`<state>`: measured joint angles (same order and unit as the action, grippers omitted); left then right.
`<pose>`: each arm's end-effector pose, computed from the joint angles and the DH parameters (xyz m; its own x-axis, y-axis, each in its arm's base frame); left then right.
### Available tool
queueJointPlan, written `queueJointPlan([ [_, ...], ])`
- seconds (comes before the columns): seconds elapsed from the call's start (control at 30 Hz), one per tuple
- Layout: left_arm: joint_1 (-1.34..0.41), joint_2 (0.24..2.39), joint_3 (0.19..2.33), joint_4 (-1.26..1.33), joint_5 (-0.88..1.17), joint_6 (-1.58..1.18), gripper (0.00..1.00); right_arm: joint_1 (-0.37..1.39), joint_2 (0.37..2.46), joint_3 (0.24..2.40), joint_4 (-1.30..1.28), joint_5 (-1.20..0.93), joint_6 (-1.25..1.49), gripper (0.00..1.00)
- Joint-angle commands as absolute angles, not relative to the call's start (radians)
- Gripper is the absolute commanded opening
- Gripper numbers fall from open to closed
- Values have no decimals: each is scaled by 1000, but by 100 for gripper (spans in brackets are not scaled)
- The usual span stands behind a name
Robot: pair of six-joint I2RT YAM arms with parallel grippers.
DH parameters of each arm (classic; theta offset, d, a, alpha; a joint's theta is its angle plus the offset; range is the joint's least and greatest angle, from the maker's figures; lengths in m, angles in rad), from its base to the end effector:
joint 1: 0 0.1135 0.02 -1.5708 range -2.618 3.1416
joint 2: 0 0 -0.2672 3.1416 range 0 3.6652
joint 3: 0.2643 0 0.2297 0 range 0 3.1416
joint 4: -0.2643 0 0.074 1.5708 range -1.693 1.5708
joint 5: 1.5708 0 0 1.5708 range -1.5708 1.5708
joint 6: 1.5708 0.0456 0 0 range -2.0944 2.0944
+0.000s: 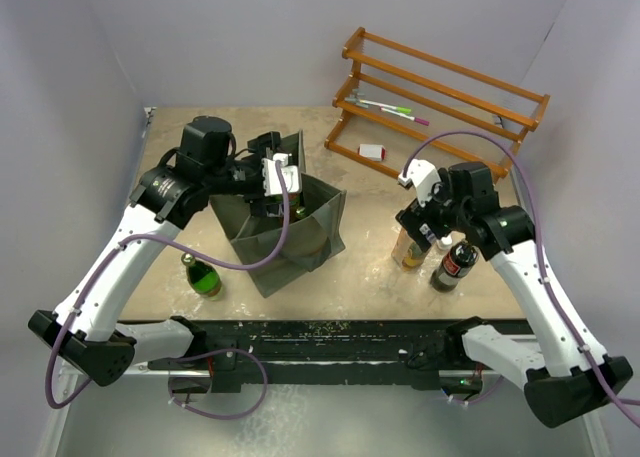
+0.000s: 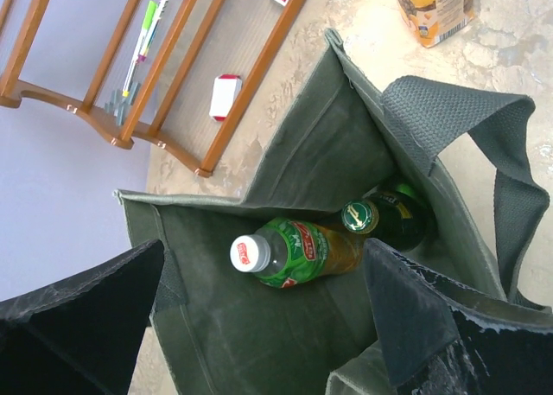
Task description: Place the beverage into the canvas bag
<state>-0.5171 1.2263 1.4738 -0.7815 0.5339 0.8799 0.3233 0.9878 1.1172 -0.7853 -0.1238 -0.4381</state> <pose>0.1863 -0.1326 0.4199 0.3395 0.5701 -0.7481 0.8548 0.1449 0.4983 0.1684 0.0624 0.3520 -0.3506 -0.5614 -0.7496 -0.6148 0.7417 -0.2680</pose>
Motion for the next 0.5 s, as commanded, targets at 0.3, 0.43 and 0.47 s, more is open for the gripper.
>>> queueJointPlan([
  [0.3, -464, 1156, 1501, -745, 502, 808, 99, 322, 1057, 1091, -790, -140, -479, 74],
  [0.43, -424, 1133, 1484, -713, 530, 745, 99, 322, 1046, 1114, -763, -177, -479, 60],
  [0.47, -415, 1127, 1485, -714, 534, 740, 99, 322, 1040, 1123, -760, -192, -478, 56],
])
